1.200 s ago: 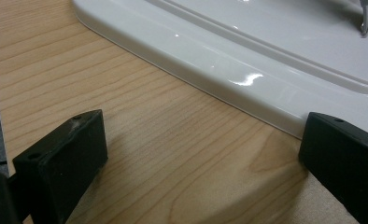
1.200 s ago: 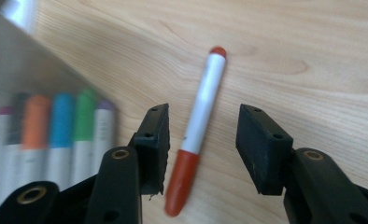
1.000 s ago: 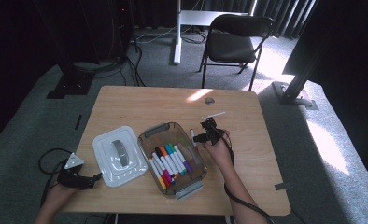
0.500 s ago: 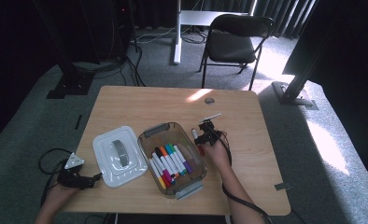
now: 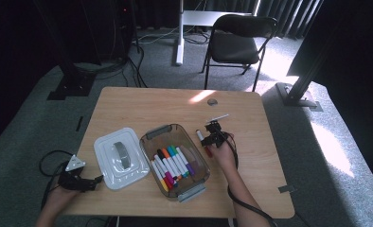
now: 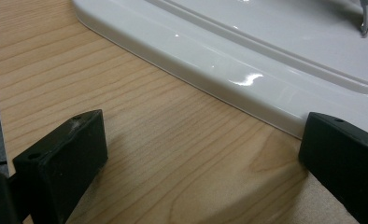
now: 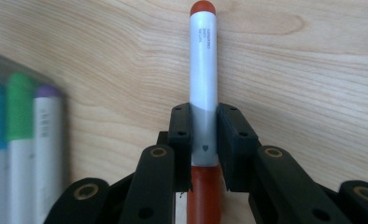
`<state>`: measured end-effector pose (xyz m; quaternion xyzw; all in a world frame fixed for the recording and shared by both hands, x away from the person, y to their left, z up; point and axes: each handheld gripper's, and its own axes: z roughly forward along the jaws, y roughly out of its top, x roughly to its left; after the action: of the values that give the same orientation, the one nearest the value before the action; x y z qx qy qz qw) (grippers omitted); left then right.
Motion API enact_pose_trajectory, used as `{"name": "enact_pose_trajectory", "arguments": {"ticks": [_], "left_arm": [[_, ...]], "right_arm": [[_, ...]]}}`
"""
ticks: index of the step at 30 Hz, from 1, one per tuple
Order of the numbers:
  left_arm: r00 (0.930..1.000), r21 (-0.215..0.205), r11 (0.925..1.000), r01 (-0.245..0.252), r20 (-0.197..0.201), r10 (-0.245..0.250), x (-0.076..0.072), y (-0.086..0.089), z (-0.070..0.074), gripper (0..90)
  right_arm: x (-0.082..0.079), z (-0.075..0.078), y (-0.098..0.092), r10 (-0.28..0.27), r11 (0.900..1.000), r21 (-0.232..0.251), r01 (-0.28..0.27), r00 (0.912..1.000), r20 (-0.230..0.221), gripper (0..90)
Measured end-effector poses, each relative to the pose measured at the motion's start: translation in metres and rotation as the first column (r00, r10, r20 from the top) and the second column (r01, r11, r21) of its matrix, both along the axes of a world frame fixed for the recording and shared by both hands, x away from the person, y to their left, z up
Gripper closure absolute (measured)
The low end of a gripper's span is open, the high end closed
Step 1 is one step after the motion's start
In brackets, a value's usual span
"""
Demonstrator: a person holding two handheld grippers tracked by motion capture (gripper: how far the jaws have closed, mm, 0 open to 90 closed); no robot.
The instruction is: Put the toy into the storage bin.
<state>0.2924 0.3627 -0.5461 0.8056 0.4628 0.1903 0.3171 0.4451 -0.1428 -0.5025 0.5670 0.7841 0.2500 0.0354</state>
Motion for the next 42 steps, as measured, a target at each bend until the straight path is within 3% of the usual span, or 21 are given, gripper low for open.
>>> {"name": "enact_pose_trajectory", "arguments": {"ticks": [5, 14, 19, 26, 36, 42], "left_arm": [[1.0000, 0.001, 1.0000, 0.001, 0.001, -0.001, 0.000, 0.000, 0.000, 1.7], [1.0000, 0.000, 1.0000, 0.000, 0.000, 0.000, 0.000, 0.000, 0.000, 1.7], [1.0000, 0.000, 1.0000, 0.000, 0.000, 0.000, 0.000, 0.000, 0.000, 1.7], [1.0000, 0.001, 1.0000, 0.001, 0.001, -0.001, 0.000, 0.000, 0.000, 1.7], [1.0000, 0.000, 1.0000, 0.000, 0.002, 0.000, 0.000, 0.000, 0.000, 1.7], [1.0000, 0.000, 1.0000, 0.000, 0.002, 0.000, 0.000, 0.000, 0.000, 1.7]], "right_arm": [[-0.010, 0.023, -0.011, -0.019, 0.999, 0.032, 0.017, 0.9990, 0.042, 76.5], [-0.024, 0.050, -0.021, -0.013, 0.998, 0.067, 0.009, 0.9976, 0.069, 76.5], [-0.029, 0.058, -0.022, -0.011, 0.998, 0.070, 0.006, 0.9968, 0.079, 76.6], [-0.039, 0.087, -0.021, 0.004, 0.995, 0.094, -0.015, 0.9932, 0.116, 76.6], [-0.063, 0.121, 0.001, 0.088, 0.983, 0.145, -0.115, 0.9794, 0.182, 76.6], [-0.075, 0.127, 0.016, 0.148, 0.967, 0.178, -0.183, 0.9697, 0.195, 76.6]]}}
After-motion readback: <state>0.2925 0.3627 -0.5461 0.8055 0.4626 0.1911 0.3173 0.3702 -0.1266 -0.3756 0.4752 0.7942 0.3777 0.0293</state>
